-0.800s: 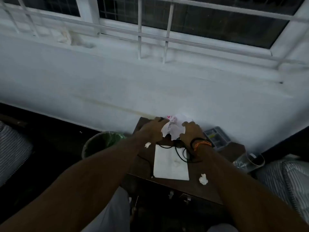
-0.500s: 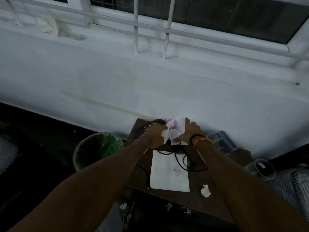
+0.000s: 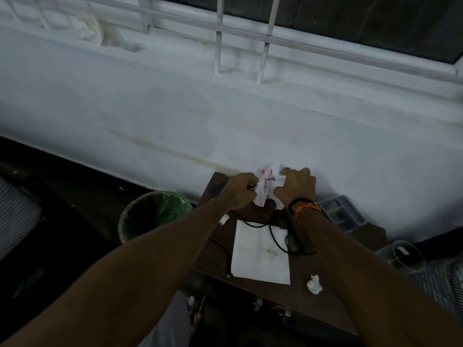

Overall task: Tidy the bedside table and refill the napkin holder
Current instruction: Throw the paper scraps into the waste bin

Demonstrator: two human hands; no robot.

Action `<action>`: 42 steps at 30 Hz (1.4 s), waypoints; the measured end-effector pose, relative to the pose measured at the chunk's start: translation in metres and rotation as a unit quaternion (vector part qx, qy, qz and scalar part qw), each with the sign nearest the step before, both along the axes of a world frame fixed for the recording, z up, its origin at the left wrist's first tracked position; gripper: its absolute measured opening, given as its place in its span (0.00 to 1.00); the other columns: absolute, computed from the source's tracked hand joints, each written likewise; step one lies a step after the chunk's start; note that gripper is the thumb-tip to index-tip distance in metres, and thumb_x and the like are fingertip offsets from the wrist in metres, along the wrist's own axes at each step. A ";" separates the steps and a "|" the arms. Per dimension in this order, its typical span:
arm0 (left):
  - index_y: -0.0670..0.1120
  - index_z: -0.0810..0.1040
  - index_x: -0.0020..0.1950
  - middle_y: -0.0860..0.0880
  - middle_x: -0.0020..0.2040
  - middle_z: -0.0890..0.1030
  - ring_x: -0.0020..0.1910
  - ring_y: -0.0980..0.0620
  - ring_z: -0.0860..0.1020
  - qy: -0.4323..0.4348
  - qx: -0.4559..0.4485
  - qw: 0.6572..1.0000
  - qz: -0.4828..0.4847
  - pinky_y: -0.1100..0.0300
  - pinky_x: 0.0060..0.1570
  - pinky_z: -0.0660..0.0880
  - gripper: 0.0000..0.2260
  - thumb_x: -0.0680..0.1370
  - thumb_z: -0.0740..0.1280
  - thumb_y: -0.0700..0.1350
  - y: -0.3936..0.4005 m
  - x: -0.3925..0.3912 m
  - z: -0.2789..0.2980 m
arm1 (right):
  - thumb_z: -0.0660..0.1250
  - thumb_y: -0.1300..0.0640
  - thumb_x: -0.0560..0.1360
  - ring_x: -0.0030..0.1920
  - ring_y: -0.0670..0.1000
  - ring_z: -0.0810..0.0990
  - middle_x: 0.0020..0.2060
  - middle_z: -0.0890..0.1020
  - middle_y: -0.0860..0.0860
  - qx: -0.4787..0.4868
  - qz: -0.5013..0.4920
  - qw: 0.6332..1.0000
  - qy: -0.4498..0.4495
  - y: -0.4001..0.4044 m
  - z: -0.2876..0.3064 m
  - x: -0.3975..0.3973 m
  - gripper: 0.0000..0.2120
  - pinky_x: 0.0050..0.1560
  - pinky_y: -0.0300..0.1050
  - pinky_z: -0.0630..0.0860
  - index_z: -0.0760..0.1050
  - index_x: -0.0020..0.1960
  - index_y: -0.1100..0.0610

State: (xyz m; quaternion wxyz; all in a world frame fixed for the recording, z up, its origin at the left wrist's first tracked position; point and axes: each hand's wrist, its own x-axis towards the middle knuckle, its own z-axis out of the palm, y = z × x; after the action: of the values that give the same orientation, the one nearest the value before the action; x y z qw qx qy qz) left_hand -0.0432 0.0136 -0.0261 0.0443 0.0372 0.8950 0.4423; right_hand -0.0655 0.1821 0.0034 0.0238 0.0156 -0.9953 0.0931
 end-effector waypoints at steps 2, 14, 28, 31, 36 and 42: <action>0.40 0.81 0.51 0.45 0.48 0.84 0.47 0.49 0.81 -0.004 0.018 1.000 0.003 0.61 0.41 0.75 0.11 0.69 0.71 0.36 -0.005 0.001 0.014 | 0.70 0.52 0.67 0.57 0.60 0.72 0.47 0.81 0.59 0.004 0.001 1.000 0.028 -0.004 0.013 0.002 0.19 0.57 0.53 0.67 0.78 0.57 0.57; 0.57 0.63 0.75 0.52 0.54 0.78 0.50 0.52 0.80 -0.029 0.134 0.990 -0.040 0.51 0.44 0.83 0.40 0.68 0.75 0.35 -0.077 0.012 0.080 | 0.64 0.54 0.67 0.54 0.60 0.77 0.45 0.83 0.59 -0.124 0.068 0.981 0.133 -0.076 0.058 0.005 0.17 0.45 0.46 0.74 0.82 0.53 0.57; 0.47 0.80 0.58 0.46 0.41 0.83 0.39 0.51 0.80 -0.087 -0.004 0.986 0.144 0.64 0.34 0.75 0.24 0.63 0.77 0.35 -0.251 0.063 -0.033 | 0.70 0.50 0.73 0.43 0.57 0.83 0.41 0.86 0.54 -0.234 0.218 0.947 -0.023 -0.254 -0.052 0.038 0.07 0.41 0.49 0.80 0.83 0.46 0.52; 0.44 0.82 0.52 0.45 0.41 0.83 0.42 0.48 0.80 -0.114 0.001 0.973 0.199 0.57 0.40 0.78 0.19 0.62 0.77 0.34 -0.266 0.076 -0.067 | 0.69 0.54 0.73 0.43 0.60 0.82 0.42 0.85 0.56 -0.207 0.226 0.949 -0.074 -0.273 -0.078 0.044 0.06 0.41 0.51 0.79 0.83 0.45 0.54; 0.41 0.84 0.47 0.46 0.43 0.83 0.44 0.49 0.78 -0.149 -0.047 0.961 0.229 0.61 0.41 0.73 0.11 0.65 0.74 0.34 -0.268 0.089 -0.105 | 0.66 0.57 0.75 0.40 0.60 0.79 0.37 0.83 0.59 -0.156 0.235 0.952 -0.118 -0.283 -0.117 0.049 0.10 0.35 0.46 0.70 0.82 0.40 0.61; 0.43 0.81 0.43 0.44 0.44 0.84 0.46 0.45 0.80 -0.129 -0.062 0.948 0.286 0.55 0.45 0.78 0.08 0.67 0.71 0.34 -0.267 0.092 -0.128 | 0.65 0.46 0.71 0.38 0.56 0.81 0.36 0.84 0.53 -0.122 0.251 0.949 -0.145 -0.290 -0.152 0.043 0.13 0.39 0.48 0.80 0.82 0.40 0.55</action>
State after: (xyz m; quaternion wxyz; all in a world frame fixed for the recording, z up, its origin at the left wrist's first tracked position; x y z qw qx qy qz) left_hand 0.0490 -0.2537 -0.1537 0.0338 -0.2803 0.8802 0.3816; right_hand -0.0224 -0.1077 -0.1489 -0.1431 0.2483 -0.9329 0.2181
